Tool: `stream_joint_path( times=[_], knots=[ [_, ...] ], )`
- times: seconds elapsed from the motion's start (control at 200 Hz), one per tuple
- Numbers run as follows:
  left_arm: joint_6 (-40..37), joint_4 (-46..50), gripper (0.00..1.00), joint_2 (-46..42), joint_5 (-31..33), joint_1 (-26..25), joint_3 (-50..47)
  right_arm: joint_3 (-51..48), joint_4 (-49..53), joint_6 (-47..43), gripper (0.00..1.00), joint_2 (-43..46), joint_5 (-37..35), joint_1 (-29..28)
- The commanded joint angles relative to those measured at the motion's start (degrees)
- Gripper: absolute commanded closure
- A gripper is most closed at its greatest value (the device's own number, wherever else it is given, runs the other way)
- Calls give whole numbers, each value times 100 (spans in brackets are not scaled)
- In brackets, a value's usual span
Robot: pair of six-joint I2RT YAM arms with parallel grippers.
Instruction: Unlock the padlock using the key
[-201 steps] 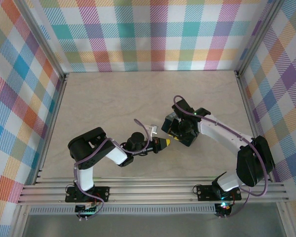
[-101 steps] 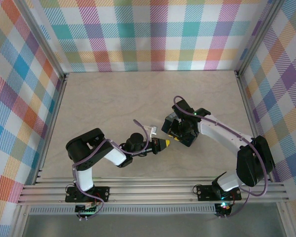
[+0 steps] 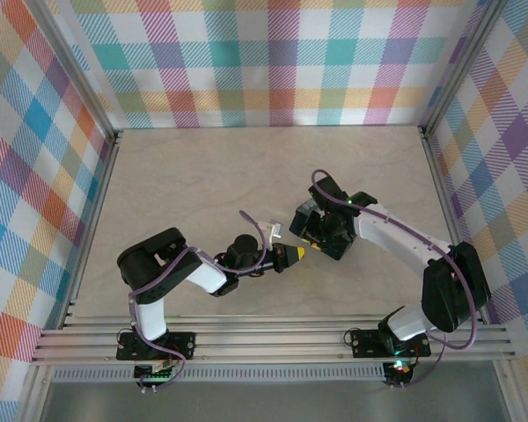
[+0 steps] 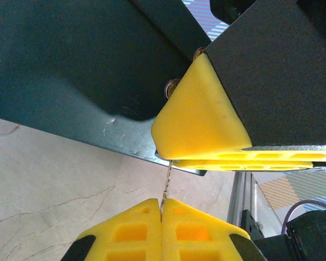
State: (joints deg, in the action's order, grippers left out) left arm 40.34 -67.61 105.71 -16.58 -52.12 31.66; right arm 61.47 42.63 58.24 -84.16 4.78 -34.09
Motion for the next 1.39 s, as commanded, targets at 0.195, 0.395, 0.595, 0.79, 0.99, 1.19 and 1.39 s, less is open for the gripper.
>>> stream_joint_path(
  times=[0.195,0.395,0.595,0.79,0.99,1.19,1.39],
  knots=[
    [-51,-336,100,165,73,-77,262,-39,-34,1,100,58,137,16],
    [-31,-471,100,187,169,-79,268,-13,-18,12,100,61,149,25],
    [53,-536,100,135,293,-79,268,-45,13,3,100,58,164,30],
    [191,-394,100,19,472,-133,409,-83,48,21,100,34,154,30],
    [-34,-56,100,-221,1139,-439,464,-50,48,66,100,-28,183,25],
    [-290,419,100,-592,1903,-683,412,67,238,-19,100,-70,116,29],
    [-346,384,100,-767,1840,-694,376,-34,200,20,100,-48,170,25]
  ],
)
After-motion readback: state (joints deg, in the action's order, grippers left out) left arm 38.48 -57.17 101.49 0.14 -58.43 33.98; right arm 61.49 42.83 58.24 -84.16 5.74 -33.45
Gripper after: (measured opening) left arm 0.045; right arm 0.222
